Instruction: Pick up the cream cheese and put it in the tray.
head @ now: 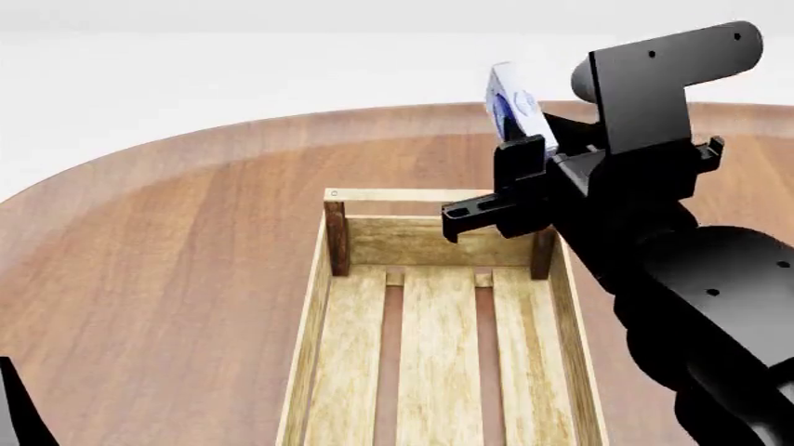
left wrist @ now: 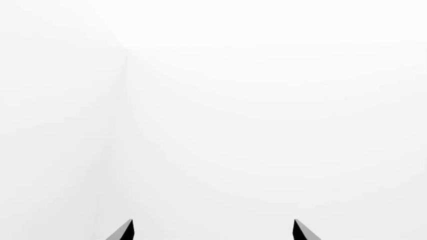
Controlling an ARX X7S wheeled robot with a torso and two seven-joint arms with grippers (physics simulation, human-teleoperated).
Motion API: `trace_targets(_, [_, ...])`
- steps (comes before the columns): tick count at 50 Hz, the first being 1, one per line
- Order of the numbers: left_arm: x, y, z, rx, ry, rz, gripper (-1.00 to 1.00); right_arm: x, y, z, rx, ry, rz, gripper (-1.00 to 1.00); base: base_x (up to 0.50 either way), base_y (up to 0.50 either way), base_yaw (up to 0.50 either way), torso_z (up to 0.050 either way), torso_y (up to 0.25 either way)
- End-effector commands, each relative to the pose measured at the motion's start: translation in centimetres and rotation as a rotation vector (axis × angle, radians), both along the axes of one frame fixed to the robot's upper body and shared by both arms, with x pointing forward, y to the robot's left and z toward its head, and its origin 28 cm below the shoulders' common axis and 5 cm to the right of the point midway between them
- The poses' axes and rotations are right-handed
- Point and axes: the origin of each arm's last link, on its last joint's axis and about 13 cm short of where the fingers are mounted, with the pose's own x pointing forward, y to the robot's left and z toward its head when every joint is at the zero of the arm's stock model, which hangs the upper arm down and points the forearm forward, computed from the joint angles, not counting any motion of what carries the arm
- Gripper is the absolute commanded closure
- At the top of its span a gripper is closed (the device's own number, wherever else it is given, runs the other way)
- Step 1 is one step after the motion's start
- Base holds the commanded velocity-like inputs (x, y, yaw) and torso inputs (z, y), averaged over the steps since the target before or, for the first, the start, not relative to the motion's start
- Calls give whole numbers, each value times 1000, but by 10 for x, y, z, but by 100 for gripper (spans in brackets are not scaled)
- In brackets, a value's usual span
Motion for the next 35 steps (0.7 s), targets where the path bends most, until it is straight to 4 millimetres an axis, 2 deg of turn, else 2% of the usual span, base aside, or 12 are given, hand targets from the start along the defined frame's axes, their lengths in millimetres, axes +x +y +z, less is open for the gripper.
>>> trace_targets(1, [0,0,0,-1,-1,3,-100,3,1,-4,-30,122,4,100,0,0,0,0,0])
trace_targets(17, [1,0,-1,5,1,14,-100,2,10,-28,-106,179,22,100,0,0,0,0,1])
trace_targets(35, [1,0,-1,11,1,15,-100,2,12,-45,-154,189,33,100,0,0,0,1,1])
